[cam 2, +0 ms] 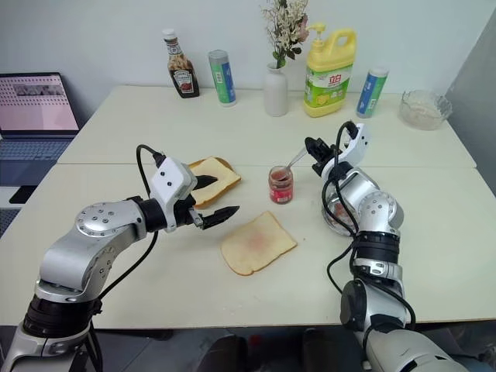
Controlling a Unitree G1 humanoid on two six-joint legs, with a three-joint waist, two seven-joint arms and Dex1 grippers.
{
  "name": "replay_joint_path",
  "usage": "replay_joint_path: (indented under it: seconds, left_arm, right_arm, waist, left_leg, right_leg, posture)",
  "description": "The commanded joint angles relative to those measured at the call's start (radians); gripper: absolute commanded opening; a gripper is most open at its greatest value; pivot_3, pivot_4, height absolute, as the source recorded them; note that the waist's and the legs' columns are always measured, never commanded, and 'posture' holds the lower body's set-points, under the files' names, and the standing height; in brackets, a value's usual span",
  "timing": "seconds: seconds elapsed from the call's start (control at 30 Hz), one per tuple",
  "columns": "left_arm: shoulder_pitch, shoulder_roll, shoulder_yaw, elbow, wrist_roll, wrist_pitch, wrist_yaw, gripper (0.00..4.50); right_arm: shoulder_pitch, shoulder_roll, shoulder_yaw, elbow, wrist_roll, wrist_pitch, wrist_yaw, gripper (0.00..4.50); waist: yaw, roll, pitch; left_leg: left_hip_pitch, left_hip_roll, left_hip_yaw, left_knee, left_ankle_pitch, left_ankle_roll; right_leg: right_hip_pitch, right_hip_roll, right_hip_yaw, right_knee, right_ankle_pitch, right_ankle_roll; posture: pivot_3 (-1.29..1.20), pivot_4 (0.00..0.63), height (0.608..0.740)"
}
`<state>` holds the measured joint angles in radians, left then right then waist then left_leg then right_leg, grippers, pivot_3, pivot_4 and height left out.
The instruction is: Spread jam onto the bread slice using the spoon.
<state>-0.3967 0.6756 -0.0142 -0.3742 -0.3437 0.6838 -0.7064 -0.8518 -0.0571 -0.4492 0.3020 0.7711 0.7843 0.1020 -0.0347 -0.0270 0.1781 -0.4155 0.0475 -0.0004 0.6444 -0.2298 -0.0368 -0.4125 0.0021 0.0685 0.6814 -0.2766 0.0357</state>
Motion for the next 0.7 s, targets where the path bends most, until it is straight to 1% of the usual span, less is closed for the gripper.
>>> replay_joint_path:
  seconds: [0.03, 0.6, 0.7]
  left_arm:
    - [-0.019, -0.004, 0.023, -0.007, 0.000, -0.022, 0.011, 4.50]
    - [-0.030, -0.018, 0.050, 0.005, -0.035, -0.017, 0.007, 4.50]
    - [-0.032, -0.014, 0.048, 0.000, -0.048, -0.030, -0.013, 4.50]
  right_arm:
    - [-0.034, -0.006, -0.029, -0.018, 0.054, 0.008, -0.014, 0.04]
    - [-0.029, -0.008, -0.092, -0.026, 0.164, 0.008, -0.065, 0.04]
    - [-0.036, -0.005, -0.092, -0.071, 0.200, 0.034, -0.086, 0.04]
  waist:
    - [0.000, 0.000, 0.000]
    - [0.000, 0.000, 0.000]
    - [0.000, 0.000, 0.000]
  left_leg:
    - [0.000, 0.000, 0.000, 0.000, 0.000, 0.000]
    - [0.000, 0.000, 0.000, 0.000, 0.000, 0.000]
    - [0.000, 0.000, 0.000, 0.000, 0.000, 0.000]
  right_leg:
    - [0.000, 0.000, 0.000, 0.000, 0.000, 0.000]
    - [0.000, 0.000, 0.000, 0.000, 0.000, 0.000]
    - [0.000, 0.000, 0.000, 0.000, 0.000, 0.000]
  posture:
    - [0.00, 0.150, 0.740]
    - [0.00, 0.150, 0.740]
    - [0.00, 0.150, 0.740]
